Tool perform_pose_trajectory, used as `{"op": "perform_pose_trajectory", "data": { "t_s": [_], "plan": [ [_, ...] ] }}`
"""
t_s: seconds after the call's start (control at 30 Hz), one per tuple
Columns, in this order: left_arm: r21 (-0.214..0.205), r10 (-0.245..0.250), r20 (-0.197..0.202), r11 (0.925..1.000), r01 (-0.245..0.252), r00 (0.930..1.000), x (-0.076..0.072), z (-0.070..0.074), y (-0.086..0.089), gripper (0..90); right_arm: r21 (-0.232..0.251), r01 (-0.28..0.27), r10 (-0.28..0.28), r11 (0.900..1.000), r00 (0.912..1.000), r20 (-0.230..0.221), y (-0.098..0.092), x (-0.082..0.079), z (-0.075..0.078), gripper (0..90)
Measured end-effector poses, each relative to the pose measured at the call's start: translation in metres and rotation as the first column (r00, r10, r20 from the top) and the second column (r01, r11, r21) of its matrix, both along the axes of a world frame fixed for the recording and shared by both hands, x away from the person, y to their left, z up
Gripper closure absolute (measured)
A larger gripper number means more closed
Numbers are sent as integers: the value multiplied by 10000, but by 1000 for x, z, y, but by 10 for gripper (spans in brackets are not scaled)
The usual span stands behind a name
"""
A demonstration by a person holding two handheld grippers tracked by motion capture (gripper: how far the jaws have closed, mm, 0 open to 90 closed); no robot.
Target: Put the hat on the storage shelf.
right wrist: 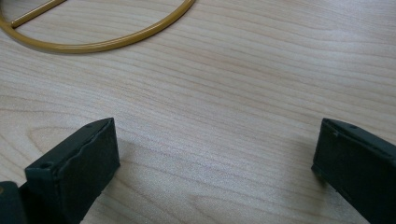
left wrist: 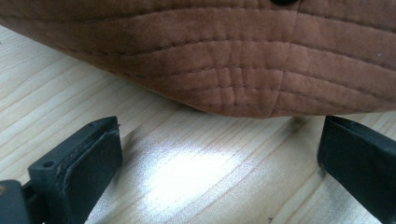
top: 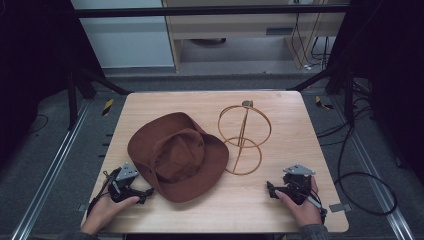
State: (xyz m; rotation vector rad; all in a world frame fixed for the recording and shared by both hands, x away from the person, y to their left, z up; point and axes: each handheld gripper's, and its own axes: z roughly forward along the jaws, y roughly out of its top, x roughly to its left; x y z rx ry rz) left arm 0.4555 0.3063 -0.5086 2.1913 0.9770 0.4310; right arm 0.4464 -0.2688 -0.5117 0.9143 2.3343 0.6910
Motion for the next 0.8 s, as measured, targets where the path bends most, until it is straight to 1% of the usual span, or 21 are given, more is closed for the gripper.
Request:
{"op": "perform_pose_trajectory", "data": {
  "t_s": [0.13, 0.23, 0.27, 0.37, 0.4, 0.47, 0.5, 0.53, 0.57, 0.63, 0.7, 0.73, 0.8],
  "plan": [
    [69, -77, -88, 9999, 78, 9999, 0, 1, 0, 0, 3, 0, 0, 10000, 10000, 0, 0, 0, 0, 5],
    [181, -404, -242, 9990, 408, 9989, -1, 3, 0, 10, 3, -3, 3, 10000, 10000, -1, 0, 0, 0, 5],
    [268, -611, -273, 9977, 618, 9978, -3, 4, 0, 18, 3, 0, 0, 10000, 10000, 0, 0, 0, 0, 5],
    [344, -659, -307, 9972, 670, 9974, -5, 5, 0, 29, 6, 2, -2, 10000, 10000, -3, 0, 0, 0, 5],
    [373, -700, -339, 9968, 713, 9970, -5, 6, 0, 48, 4, -2, 2, 10000, 10000, -1, 0, 0, 0, 5],
    [394, -731, -286, 9965, 742, 9969, -7, 8, 2, 48, 3, -3, 3, 10000, 10000, -1, 0, 0, 0, 5],
    [330, -719, -230, 9968, 726, 9971, -7, 10, 3, 48, 1, -6, 6, 10000, 10000, -1, 0, 0, 0, 5],
    [136, -767, -77, 9970, 768, 9970, -9, 14, 5, 48, 0, -3, 3, 10000, 10000, -1, 0, 0, 0, 5],
    [136, -767, -77, 9970, 768, 9970, -9, 14, 5, 47, 3, -5, 5, 10000, 10000, 2, 0, 0, 0, 5],
    [-28, -754, 42, 9971, 754, 9971, -11, 17, 7, 45, 1, -4, 4, 10000, 10000, 0, 0, 0, 0, 5],
    [-178, -730, 220, 9971, 734, 9971, -13, 21, 10, 45, 2, -2, 2, 10000, 10000, -1, 0, 0, 0, 5],
    [-341, -676, 365, 9970, 689, 9970, -14, 24, 13, 45, 1, -1, 1, 10000, 10000, -3, 0, 0, 0, 5],
    [-422, -628, 440, 9970, 647, 9971, -15, 25, 14, 45, 1, 1, -1, 10000, 10000, 1, 0, 0, 0, 5]
  ]
}}
